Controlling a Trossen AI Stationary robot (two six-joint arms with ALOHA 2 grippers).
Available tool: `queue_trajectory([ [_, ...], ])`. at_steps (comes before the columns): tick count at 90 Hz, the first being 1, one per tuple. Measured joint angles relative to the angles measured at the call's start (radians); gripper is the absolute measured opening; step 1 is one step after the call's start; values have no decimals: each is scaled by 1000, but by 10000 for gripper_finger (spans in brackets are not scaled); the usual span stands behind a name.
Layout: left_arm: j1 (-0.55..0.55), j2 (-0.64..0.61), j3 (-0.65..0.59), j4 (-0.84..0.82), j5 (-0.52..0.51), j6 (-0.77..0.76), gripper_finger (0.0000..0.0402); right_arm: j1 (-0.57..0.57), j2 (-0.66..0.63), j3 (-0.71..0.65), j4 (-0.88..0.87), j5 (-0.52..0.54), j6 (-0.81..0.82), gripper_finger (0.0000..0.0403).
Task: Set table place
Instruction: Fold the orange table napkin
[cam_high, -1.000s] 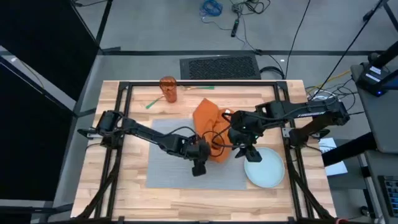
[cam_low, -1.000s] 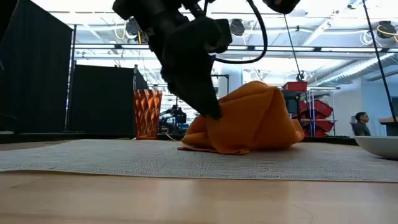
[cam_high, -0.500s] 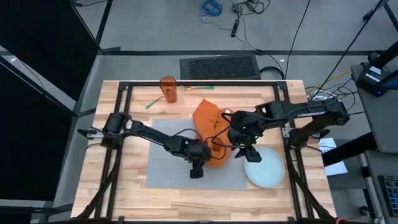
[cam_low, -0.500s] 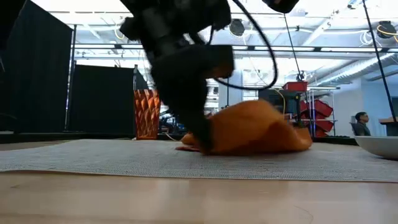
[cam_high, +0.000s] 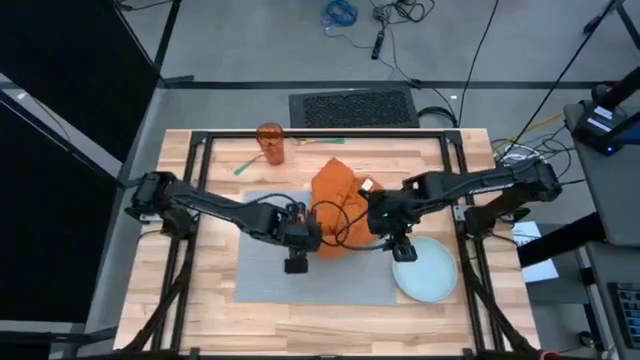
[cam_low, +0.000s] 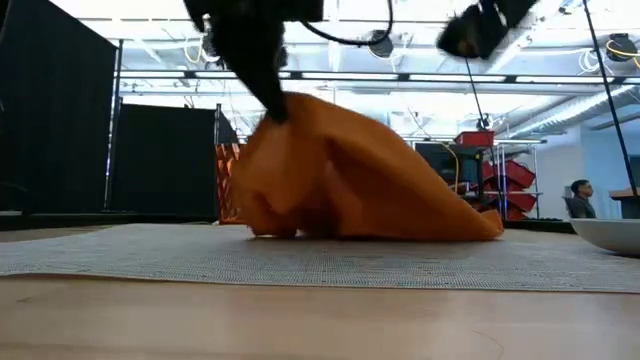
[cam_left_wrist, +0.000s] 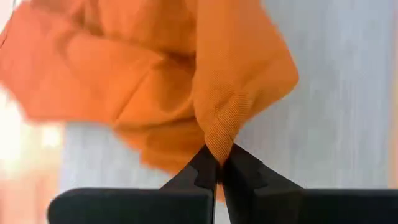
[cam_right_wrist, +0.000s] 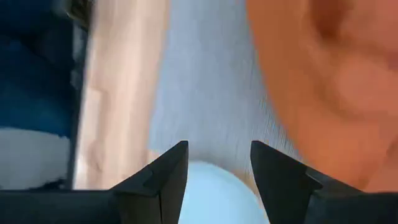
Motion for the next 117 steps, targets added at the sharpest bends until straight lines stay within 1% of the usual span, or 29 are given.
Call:
queue_trajectory([
  [11,0,0,9,-149,-2,-3,0,-48,-23,-162,164,1,-2,160],
  [21,-12,0,8,-237,15,-13,0,-108,-81,-243,274,-3,-3,160],
  [27,-27,0,9,-239,49,-23,0,-147,-117,-282,321,-13,3,160],
  [36,-57,3,9,-218,94,-22,0,-193,-160,-335,416,-75,25,160],
  [47,-85,26,7,-165,149,-3,0,-223,-168,-384,502,-135,32,160],
  [55,-91,58,7,-118,175,6,0,-235,-147,-404,551,-162,25,160],
  [82,-93,203,5,-119,244,50,0,-304,-26,-409,620,-165,-29,160],
  [93,-102,224,5,-114,246,60,0,-349,36,-409,654,-204,-49,160],
  [107,-119,226,5,-95,246,57,0,-411,107,-409,683,-220,-73,160],
  [117,-134,226,5,-80,247,57,0,-451,149,-409,728,-269,-76,160],
])
